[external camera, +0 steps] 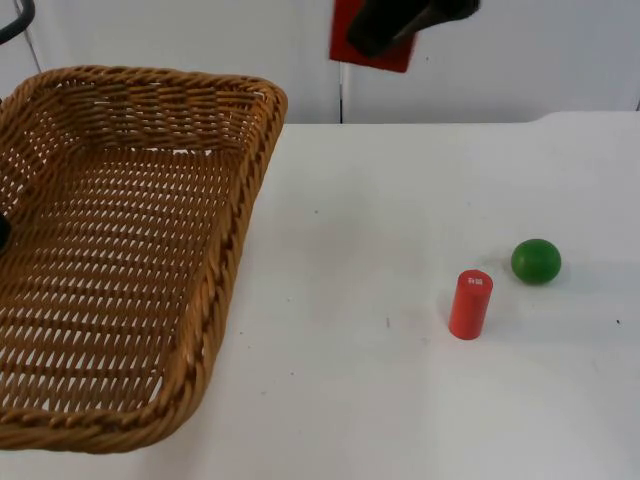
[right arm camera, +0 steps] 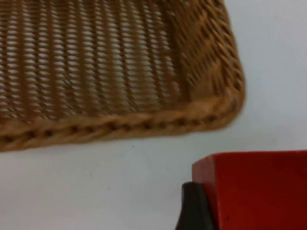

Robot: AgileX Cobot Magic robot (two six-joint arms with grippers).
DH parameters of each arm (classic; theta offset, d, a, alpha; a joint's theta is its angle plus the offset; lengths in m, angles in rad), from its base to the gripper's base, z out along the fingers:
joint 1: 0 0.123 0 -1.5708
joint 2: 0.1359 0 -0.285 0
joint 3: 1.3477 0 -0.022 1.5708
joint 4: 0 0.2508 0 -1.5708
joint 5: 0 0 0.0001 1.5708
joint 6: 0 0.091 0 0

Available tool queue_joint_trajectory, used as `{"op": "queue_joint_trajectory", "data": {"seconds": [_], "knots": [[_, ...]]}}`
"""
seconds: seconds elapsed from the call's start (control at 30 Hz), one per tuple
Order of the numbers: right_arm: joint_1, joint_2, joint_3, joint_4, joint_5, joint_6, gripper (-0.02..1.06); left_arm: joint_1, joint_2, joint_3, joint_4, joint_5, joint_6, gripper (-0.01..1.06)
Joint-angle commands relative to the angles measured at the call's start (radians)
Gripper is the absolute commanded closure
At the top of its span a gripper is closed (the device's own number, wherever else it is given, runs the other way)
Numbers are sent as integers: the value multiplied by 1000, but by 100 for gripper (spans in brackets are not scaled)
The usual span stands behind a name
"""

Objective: Pick up the basket with the left hand and place the object to the left of the red cylinder into the basket with the right hand.

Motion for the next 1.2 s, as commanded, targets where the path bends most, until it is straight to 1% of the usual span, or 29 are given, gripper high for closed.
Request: {"op": "queue_joint_trajectory", "data": {"seconds": [0.0,0.03,0.1,0.23,0.3,0.37,0.43,0.57,0.8,1.03,1.17], "knots": [[67,-9,-7,7,-50,-4,105,3,-17,3,-39,7,4,105],[67,-9,-7,7,-50,-4,105,3,-17,3,-39,7,4,105],[108,-9,-7,-4,-100,0,105,3,-17,3,-39,7,4,105],[178,-5,-7,-13,-191,60,105,3,-17,3,-39,7,4,105],[186,-5,-7,-13,-201,65,105,3,-17,3,-39,7,4,105],[208,8,-7,-7,-233,72,105,3,-17,3,-39,7,4,105],[233,30,-7,-5,-260,102,105,3,-17,3,-39,7,4,105],[256,77,-25,-7,-266,134,105,3,-17,3,-39,7,4,105],[266,184,-97,-7,-264,246,105,3,-17,3,-39,5,4,105],[266,237,-106,-3,-262,250,105,3,-17,3,-39,5,4,105],[266,259,-106,-3,-278,250,105,3,-17,3,-39,5,4,105]]}}
